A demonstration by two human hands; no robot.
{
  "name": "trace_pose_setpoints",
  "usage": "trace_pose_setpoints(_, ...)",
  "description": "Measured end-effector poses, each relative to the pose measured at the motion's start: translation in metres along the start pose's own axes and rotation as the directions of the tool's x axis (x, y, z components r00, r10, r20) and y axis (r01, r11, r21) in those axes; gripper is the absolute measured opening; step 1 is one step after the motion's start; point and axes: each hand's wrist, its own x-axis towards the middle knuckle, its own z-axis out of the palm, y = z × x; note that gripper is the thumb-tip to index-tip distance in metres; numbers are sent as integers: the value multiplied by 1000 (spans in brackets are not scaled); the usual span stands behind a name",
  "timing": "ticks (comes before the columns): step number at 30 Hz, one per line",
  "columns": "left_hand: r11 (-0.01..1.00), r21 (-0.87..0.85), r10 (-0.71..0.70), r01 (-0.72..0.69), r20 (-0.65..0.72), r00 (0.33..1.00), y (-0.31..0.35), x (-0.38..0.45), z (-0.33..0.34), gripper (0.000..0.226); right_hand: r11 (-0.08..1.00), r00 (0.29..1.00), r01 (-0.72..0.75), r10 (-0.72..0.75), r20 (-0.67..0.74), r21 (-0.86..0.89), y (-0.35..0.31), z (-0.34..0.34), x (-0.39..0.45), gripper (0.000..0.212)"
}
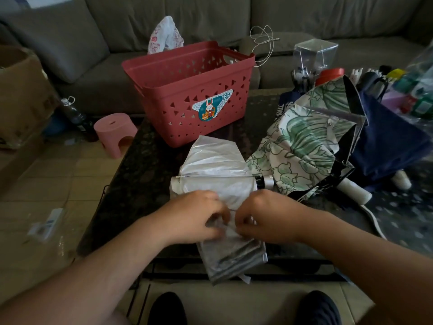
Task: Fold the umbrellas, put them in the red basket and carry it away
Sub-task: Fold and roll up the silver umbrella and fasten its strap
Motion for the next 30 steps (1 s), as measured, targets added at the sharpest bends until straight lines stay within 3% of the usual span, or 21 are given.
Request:
trace_pose_setpoints(2, 1000, 6, -21, 21, 86, 996, 1, 1, 6, 40, 998, 976, 43, -50, -213, -41, 4, 6, 2, 21)
trace_pose_setpoints(4, 1000, -15, -23, 24, 71, 997, -1, 2, 9, 41, 997, 940, 52, -66, -336, -51, 6, 10, 5, 19)
trace_pose_setpoints(8, 997, -55, -49, 55, 96, 994, -4, 1, 7, 47, 985, 937, -68, 9, -348, -157, 15, 21, 5, 29)
trace_pose_setpoints(10, 981, -172, -76, 94, 109, 991, -6, 2, -2, 44, 962, 953, -120, 42, -300, -246, 19, 27, 4, 31)
trace_pose_setpoints(11, 954, -282, -89, 106, 74, 993, -8, 3, -7, 36, 954, 960, -120, 42, -278, -273, 19, 29, 4, 31)
trace_pose_setpoints(13, 891, -442, -179, 107, -124, 976, -17, 8, -21, 16, 949, 974, -98, 29, -226, -300, 18, 31, 4, 40)
trace_pose_setpoints(15, 884, -445, -332, 141, -385, 861, -35, 18, -32, 8, 945, 985, -82, 30, -167, -318, 16, 29, 3, 60)
trace_pose_setpoints(17, 852, -457, -486, 256, -507, 712, -56, 29, -38, 12, 943, 991, -73, 32, -130, -325, 15, 25, 2, 74)
trace_pose_setpoints(19, 733, -590, -629, 340, -396, 669, -72, 40, -36, 27, 940, 994, -69, 36, -103, -333, 14, 20, 2, 81)
trace_pose_setpoints(22, 473, -822, -675, 317, -106, 730, -74, 55, -30, 24, 934, 997, -63, 42, -68, -352, 11, 16, 2, 87)
trace_pose_setpoints(25, 419, -882, -685, 215, -152, 713, -69, 66, -29, 12, 935, 995, -78, 51, -87, -346, 11, 13, 3, 77)
trace_pose_setpoints(28, 402, -908, -664, 113, -205, 719, -60, 67, -36, 22, 960, 969, -111, 47, -242, -258, 15, 8, 7, 57)
trace_pose_setpoints(30, 385, -919, -643, 86, -200, 740, -52, 62, -42, 24, 976, 927, -181, 128, -353, -124, 22, 2, 11, 46)
